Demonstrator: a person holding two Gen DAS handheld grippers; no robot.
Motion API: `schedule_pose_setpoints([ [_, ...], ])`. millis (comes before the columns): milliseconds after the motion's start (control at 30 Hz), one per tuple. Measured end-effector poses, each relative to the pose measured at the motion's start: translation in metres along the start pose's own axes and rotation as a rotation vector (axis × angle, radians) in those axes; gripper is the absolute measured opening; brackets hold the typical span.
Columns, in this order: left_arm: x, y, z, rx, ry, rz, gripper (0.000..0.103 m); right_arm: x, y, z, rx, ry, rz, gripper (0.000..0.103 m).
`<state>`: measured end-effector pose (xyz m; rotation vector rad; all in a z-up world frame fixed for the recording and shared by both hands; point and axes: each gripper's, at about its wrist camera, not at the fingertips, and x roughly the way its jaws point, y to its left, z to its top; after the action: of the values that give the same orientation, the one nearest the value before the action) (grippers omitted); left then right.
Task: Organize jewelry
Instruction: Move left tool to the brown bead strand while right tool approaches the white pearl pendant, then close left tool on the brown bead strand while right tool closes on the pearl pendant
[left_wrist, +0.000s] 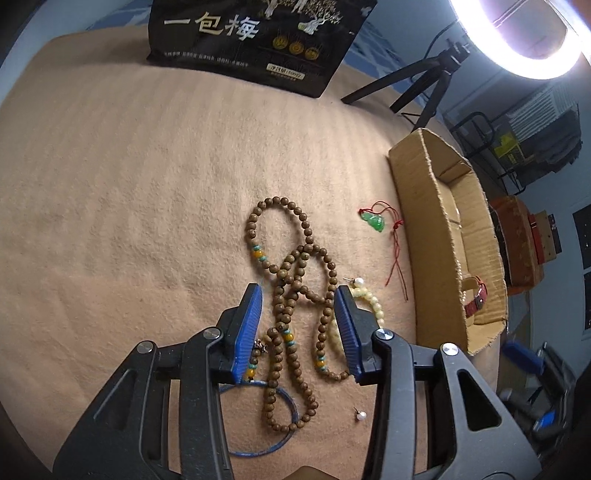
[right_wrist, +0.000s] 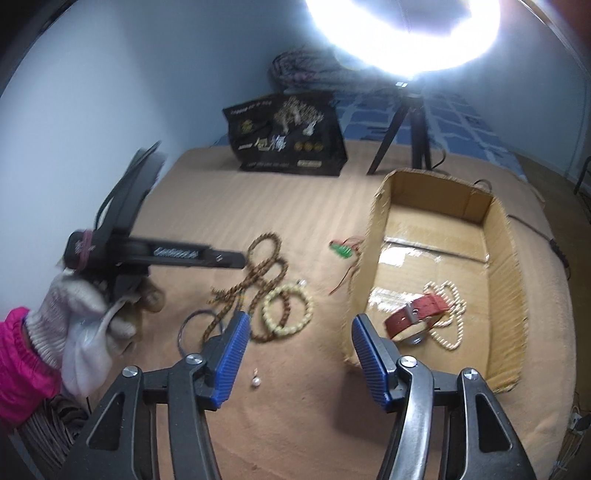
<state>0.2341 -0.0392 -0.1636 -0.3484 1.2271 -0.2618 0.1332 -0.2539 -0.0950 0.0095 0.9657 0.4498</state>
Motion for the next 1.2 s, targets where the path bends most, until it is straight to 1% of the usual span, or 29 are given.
schedule_pose_setpoints([
  [267, 0.015, 0.006, 0.006, -0.034, 0.01, 0.027, 0.041, 0.019, 0.02, -0.019, -0.05, 0.065, 0.027, 0.054],
  [333, 0.018, 0.007, 0.008, -0.039, 0.013, 0.024, 0.041, 0.023, 0.021, -0.021, -0.048, 0.079, 0.033, 0.052],
  [533, 0.025, 0.008, 0.012, -0.059, 0.032, 0.002, 0.041, 0.033, 0.021, -0.027, -0.046, 0.113, 0.042, 0.049],
  [767, 0.038, -0.001, 0.011, -0.027, 0.047, 0.037, 0.041, 0.046, 0.026, -0.032, -0.053, 0.149, 0.056, 0.043],
  [933, 0.045, -0.008, 0.008, 0.015, 0.043, 0.07, 0.041, 0.06, 0.031, -0.038, -0.076, 0.185, 0.057, 0.039],
  [1200, 0.051, -0.016, 0.006, 0.069, 0.03, 0.115, 0.04, 0.081, 0.039, -0.043, -0.105, 0.235, 0.04, 0.036],
])
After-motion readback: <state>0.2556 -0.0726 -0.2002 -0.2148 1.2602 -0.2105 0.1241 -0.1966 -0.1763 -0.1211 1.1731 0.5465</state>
